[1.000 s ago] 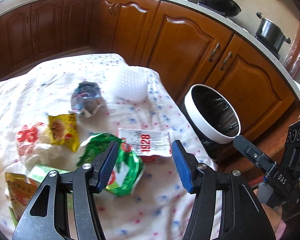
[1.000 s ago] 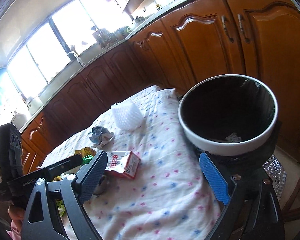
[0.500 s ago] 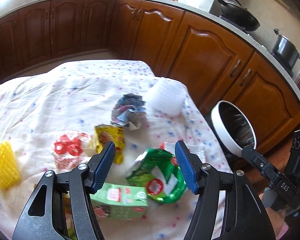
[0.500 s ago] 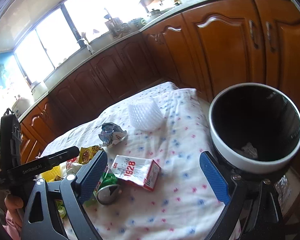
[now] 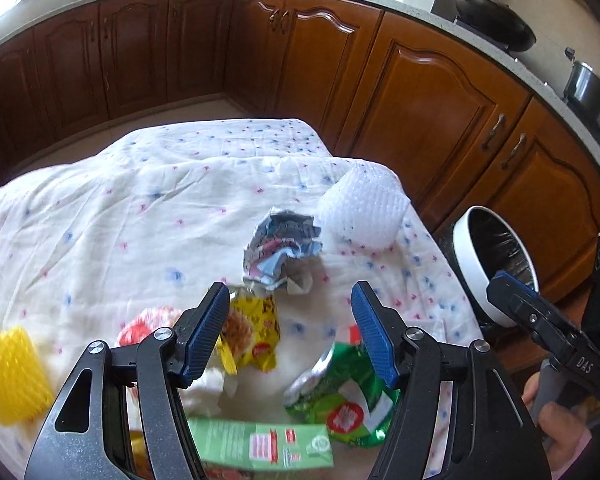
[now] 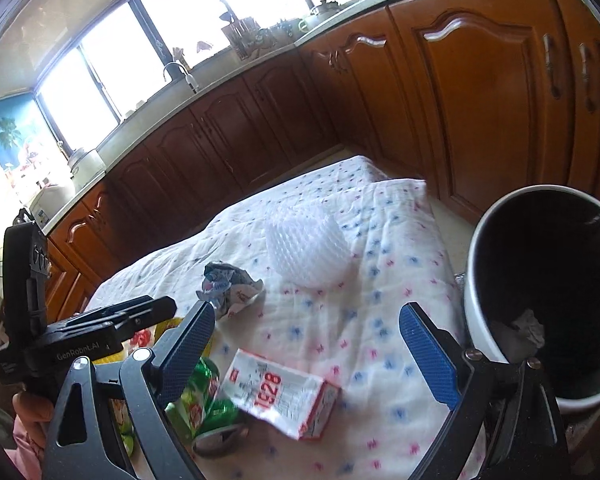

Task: Collect trash
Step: 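Move the left tool back to the table and grasp the crumpled foil, then carry the foil in the left tool to the bin while the right tool drops the foam net, then move both tools back over the table toward the remaining trash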

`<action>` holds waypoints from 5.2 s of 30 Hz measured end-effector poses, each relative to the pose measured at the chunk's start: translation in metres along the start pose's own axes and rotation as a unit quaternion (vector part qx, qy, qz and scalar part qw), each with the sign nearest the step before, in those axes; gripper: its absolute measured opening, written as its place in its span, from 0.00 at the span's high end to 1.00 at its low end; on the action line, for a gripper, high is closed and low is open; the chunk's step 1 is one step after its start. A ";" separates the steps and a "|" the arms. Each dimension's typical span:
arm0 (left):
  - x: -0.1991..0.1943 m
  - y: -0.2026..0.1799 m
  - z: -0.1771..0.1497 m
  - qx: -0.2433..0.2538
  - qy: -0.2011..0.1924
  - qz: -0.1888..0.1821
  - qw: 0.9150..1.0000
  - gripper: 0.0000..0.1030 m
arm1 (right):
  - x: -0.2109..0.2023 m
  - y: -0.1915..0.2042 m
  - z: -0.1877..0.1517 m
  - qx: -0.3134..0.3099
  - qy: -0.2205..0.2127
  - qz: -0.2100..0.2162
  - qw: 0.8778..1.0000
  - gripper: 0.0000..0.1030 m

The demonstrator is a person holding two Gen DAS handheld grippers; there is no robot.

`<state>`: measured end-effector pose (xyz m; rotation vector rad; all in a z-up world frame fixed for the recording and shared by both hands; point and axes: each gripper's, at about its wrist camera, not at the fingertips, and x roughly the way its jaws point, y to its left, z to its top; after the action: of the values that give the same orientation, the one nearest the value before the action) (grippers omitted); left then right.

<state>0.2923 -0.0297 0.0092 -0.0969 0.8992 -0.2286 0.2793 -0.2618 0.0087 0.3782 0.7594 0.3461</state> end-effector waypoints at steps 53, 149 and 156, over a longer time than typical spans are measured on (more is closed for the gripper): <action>-0.005 -0.055 0.004 0.042 -0.009 -0.072 0.996 0.89 | -0.090 -0.061 -0.019 0.044 -0.071 -0.047 0.995 0.79; 0.001 -0.129 -0.050 0.055 0.022 -0.073 0.996 0.46 | -0.123 -0.072 -0.085 0.094 -0.084 -0.061 0.990 0.12; -0.021 -0.085 -0.066 0.020 0.016 -0.064 0.998 0.46 | -0.114 -0.042 -0.100 0.083 -0.072 -0.042 0.993 0.12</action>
<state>0.2148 -0.1066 -0.0006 -0.1141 0.9213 -0.3686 0.1376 -0.3279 -0.0085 0.5202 0.6627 0.1753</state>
